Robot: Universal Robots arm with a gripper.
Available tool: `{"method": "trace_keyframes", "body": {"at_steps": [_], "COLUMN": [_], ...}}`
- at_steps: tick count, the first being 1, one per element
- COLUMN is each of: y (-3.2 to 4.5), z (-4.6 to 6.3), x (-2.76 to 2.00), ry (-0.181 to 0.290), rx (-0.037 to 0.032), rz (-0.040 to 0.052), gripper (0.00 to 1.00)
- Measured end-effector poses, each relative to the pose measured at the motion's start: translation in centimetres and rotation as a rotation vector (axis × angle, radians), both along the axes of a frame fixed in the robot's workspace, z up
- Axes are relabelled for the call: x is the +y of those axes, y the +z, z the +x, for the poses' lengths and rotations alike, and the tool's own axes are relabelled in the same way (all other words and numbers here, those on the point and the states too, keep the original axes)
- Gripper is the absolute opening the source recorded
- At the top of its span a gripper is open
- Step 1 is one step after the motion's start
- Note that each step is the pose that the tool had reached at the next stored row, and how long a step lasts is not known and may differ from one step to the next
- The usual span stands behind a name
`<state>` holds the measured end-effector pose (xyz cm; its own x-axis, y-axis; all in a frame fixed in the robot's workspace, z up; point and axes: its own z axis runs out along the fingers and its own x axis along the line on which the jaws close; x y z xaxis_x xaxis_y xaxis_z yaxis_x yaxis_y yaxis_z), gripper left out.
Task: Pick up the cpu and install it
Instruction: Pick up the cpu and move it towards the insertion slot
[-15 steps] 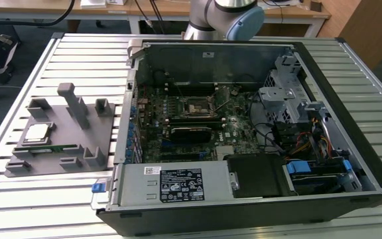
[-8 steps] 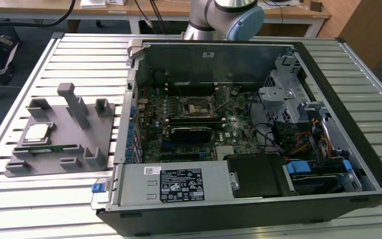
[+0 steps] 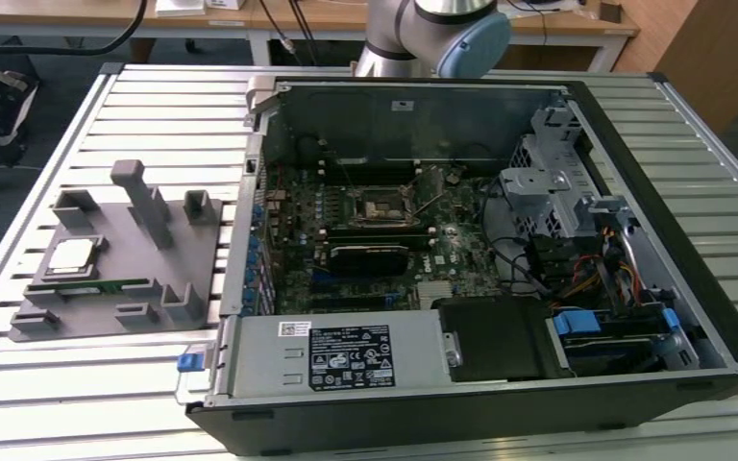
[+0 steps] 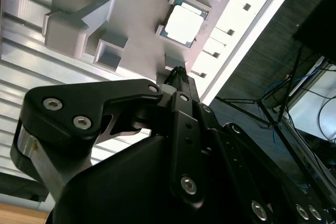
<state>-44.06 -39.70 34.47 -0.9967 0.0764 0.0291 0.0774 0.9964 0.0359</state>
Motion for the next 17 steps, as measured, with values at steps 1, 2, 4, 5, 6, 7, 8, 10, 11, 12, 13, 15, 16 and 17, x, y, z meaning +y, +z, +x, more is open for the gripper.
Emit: {"method": "trace_keyframes", "body": {"at_steps": [1,2,4,5,6,7,8,10,11,12,13,15,16,17], "y": [-0.02,-0.04,-0.08,-0.12,-0.16,-0.21,-0.26,-0.40,-0.48,-0.56,-0.64,-0.88,-1.03,-1.19], "z": [0.0,0.0,0.0,0.0,0.0,0.0,0.0,0.0,0.0,0.0,0.0,0.0,0.0,0.0], "x": [0.00,0.00,0.00,0.00,0.00,0.00,0.00,0.00,0.00,0.00,0.00,0.00,0.00,0.00], "ry": [0.000,0.000,0.000,0.000,0.000,0.000,0.000,0.001,0.003,0.005,0.007,0.011,0.013,0.014], "rx": [0.0000,0.0000,0.0000,-0.0001,-0.0002,-0.0001,-0.0001,-0.0001,-0.0001,-0.0001,0.0000,0.0000,-0.0001,0.0000], "rz": [0.0000,0.0000,0.0000,0.0001,0.0001,0.0001,0.0001,0.0000,0.0000,0.0001,0.0001,0.0001,0.0001,0.0000], "gripper": [0.11,0.11,0.11,0.11,0.11,0.11,0.11,0.11,0.11,0.11,0.16,0.23,0.29,0.29]}}
